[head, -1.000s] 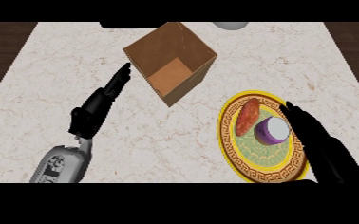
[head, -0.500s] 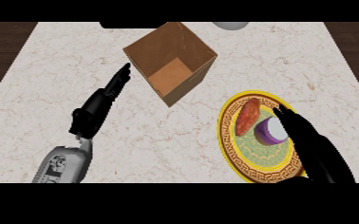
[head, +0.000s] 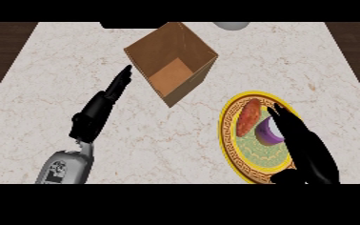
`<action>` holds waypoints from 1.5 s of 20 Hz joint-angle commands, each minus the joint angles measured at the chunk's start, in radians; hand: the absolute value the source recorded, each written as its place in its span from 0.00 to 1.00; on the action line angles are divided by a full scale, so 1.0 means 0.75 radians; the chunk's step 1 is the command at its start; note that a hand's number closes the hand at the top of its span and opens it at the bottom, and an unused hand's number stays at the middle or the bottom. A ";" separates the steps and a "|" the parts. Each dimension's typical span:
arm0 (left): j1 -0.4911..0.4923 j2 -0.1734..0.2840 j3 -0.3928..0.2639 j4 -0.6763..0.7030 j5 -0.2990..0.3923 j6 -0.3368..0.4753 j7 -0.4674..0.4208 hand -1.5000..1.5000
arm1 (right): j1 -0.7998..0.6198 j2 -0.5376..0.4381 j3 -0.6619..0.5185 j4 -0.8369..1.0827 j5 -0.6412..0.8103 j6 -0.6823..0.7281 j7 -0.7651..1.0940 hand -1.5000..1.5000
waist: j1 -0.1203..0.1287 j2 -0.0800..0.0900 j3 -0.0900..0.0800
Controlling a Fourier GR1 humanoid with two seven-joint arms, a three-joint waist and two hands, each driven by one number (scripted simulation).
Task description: Pick the can from the plate and place it in the cardboard box
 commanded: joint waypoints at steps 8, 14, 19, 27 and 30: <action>-0.023 -0.044 0.050 0.010 0.003 -0.038 0.033 0.50 | 0.021 0.082 0.036 0.134 0.129 -0.100 -0.056 1.00 | -0.001 0.001 0.001; 0.057 -0.023 0.029 -0.085 -0.044 -0.060 0.001 0.50 | -0.076 0.074 0.002 0.185 0.188 -0.159 -0.112 1.00 | 0.003 0.000 0.001; -0.038 -0.056 -0.001 0.006 -0.040 -0.063 0.011 0.50 | -0.268 -0.016 0.444 0.151 0.251 0.105 -0.436 1.00 | 0.094 0.016 -0.001; -0.042 -0.047 0.050 0.015 -0.020 -0.063 0.028 0.50 | -0.517 0.197 0.569 0.265 0.338 -0.016 -0.558 1.00 | 0.012 0.002 0.001; -0.002 -0.040 0.037 -0.051 -0.032 -0.069 0.049 0.50 | -0.426 0.164 0.555 0.112 0.329 -0.051 -0.578 1.00 | 0.003 -0.002 0.001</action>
